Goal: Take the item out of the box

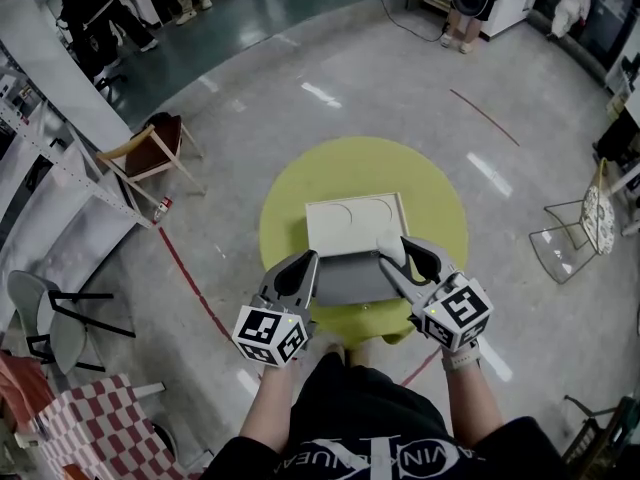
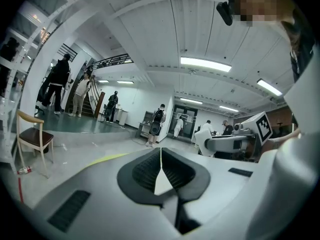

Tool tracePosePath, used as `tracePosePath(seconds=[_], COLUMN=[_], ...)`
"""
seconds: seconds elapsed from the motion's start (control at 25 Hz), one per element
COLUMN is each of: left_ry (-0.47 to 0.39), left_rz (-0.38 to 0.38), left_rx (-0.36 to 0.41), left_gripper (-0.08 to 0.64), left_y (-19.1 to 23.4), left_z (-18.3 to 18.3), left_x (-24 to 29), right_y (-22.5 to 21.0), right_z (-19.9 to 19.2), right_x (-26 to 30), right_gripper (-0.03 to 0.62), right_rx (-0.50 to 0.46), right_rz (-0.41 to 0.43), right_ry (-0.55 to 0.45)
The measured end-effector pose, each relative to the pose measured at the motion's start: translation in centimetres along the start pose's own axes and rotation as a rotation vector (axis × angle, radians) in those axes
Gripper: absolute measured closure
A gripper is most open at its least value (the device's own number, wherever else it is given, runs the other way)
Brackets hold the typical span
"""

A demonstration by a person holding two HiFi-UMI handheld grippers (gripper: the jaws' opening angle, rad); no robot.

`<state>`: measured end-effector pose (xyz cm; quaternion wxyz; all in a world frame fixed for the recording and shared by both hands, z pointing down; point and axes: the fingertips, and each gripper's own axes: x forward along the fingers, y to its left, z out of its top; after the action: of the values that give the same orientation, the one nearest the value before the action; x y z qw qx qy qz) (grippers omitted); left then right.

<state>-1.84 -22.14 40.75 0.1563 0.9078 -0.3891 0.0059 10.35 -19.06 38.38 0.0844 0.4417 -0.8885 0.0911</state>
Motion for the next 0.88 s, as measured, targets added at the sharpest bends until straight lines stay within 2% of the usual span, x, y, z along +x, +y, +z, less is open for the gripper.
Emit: tracePosePath(seconds=[0.88], left_ry=[-0.06], left_rz=[0.008], left_rx=[0.034], left_gripper=[0.545], left_y=[0.1], left_z=[3.4], left_x=[0.0], right_y=[-0.6], right_z=[2.9], right_x=[-0.5], right_gripper=[0.425], right_rx=[-0.022], right_rz=[-0.054], right_ry=[-0.058])
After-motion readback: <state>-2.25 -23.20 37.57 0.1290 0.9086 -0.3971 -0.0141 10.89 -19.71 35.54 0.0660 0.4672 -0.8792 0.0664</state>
